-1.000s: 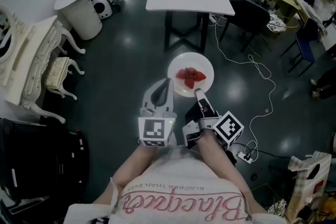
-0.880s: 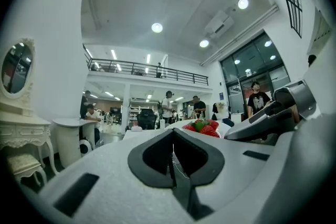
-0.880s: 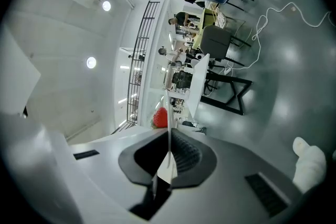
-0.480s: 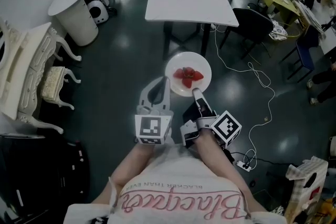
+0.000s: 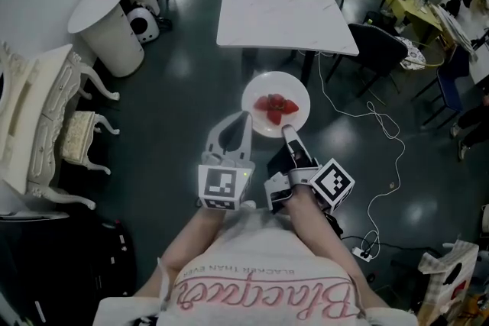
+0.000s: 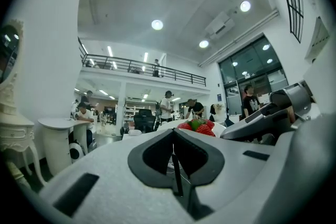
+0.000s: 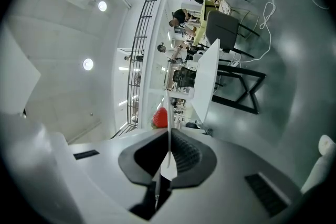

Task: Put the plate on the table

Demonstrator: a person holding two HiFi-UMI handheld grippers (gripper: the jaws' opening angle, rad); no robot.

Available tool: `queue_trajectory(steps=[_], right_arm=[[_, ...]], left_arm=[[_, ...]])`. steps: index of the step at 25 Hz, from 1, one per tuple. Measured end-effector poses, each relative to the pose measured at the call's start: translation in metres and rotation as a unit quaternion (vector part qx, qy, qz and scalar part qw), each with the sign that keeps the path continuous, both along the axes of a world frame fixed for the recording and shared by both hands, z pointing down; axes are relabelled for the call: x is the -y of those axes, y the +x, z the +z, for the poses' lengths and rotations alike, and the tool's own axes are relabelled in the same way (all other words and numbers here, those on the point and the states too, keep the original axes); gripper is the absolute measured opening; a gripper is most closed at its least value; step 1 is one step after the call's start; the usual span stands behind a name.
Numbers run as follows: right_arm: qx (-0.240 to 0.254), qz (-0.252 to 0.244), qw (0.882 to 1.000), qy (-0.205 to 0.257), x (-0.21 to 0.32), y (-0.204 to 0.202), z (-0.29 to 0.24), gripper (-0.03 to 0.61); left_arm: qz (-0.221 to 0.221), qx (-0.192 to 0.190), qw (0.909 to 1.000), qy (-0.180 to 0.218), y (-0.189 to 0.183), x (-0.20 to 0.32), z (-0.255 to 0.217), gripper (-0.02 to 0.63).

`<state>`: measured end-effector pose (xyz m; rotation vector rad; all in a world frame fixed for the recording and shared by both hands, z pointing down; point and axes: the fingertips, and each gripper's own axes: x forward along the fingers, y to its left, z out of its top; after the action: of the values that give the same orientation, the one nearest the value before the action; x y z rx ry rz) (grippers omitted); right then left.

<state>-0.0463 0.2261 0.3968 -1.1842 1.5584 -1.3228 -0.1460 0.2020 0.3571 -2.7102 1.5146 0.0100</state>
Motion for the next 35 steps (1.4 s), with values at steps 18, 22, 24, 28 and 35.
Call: queue_trajectory(steps=[18, 22, 24, 28, 35], right_arm=[[-0.013, 0.020, 1.000, -0.013, 0.081, 0.022, 0.010, 0.012], [-0.002, 0.026, 1.000, -0.010, 0.108, 0.031, 0.012, 0.012], [0.004, 0.027, 1.000, -0.009, 0.123, 0.034, 0.013, 0.012], [0.008, 0.023, 1.000, -0.013, 0.159, 0.048, 0.017, 0.012], [0.014, 0.012, 1.000, -0.016, 0.234, 0.080, 0.014, 0.012]], left_arm=[[0.014, -0.003, 0.9998, -0.014, 0.015, 0.089, 0.019, 0.006], [0.013, 0.002, 0.9996, -0.023, 0.020, 0.115, 0.025, 0.005], [0.012, -0.001, 0.9995, -0.029, 0.023, 0.131, 0.027, 0.005], [0.009, 0.001, 0.9995, -0.031, 0.036, 0.166, 0.027, 0.005], [0.004, 0.000, 0.9997, -0.024, 0.074, 0.236, 0.021, 0.005]])
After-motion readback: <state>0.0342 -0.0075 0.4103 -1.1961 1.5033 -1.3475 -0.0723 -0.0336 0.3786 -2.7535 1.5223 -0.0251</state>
